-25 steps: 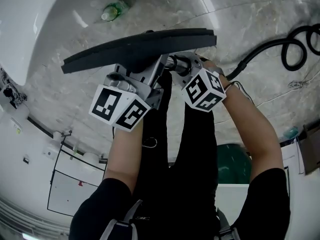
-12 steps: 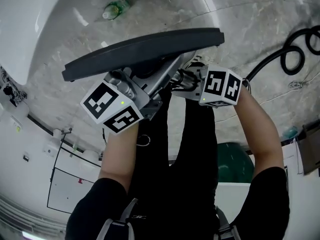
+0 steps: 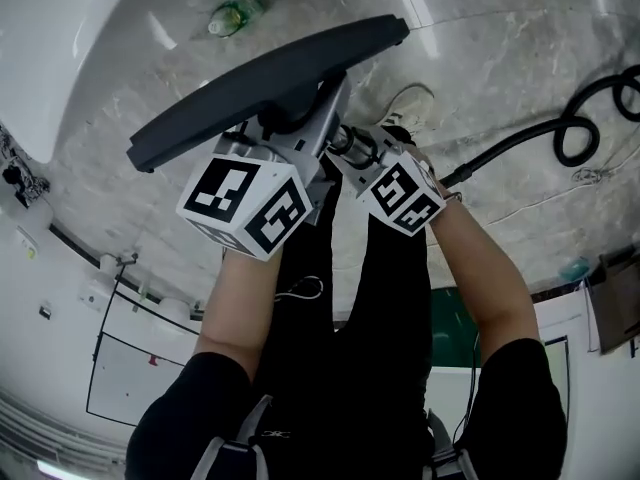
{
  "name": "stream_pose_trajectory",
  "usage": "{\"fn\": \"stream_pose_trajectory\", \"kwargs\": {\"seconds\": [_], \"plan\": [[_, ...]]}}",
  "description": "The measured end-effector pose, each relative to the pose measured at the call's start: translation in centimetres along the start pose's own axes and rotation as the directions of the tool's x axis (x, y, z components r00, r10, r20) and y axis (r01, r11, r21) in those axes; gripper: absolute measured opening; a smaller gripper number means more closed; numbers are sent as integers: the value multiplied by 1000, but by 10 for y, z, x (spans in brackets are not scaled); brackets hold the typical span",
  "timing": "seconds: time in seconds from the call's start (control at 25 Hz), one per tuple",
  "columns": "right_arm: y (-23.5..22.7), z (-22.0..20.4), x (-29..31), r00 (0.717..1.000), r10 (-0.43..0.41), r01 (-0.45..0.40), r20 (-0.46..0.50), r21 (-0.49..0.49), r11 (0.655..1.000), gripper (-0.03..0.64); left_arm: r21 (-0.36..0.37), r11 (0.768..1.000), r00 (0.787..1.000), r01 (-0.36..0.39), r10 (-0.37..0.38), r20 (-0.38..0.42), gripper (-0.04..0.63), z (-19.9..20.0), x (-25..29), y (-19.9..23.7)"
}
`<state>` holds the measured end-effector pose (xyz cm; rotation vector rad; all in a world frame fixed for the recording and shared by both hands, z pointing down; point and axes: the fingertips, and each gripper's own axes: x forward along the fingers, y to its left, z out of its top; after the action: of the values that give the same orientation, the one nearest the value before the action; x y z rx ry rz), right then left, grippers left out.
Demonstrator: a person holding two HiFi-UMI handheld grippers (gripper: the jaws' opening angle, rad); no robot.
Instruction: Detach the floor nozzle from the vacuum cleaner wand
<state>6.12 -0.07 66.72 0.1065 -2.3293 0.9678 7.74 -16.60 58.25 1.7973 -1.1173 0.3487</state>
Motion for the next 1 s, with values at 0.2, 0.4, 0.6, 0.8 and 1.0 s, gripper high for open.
{"fn": "stream_pose_trajectory", "kwargs": {"seconds": [0.2,0.4,0.6,0.8,1.0], "plan": [[44,-6,-38,887,461,-461,18,60,885,52,102,950,954,297,-299,4,115,1,-3,-53],[91,-89,-98,545,830,-736,-116,409,540,52,-84,859,803,505,-432,412,115,93,-56,-22],[55,-201,-88,860,334,-307,-387,132,943,52,-62,941,924,334,-314,218,115,57,-42,0],[0,-183,-50,906,-57,-122,-418,-389,913,52,-172,956,965,238,-214,149,115,1,-35,26],[-32,-167,-38,892,-126,-91,-435,-444,892,52,-147,969,979,198,-189,73,115,-22,-31,35]]}}
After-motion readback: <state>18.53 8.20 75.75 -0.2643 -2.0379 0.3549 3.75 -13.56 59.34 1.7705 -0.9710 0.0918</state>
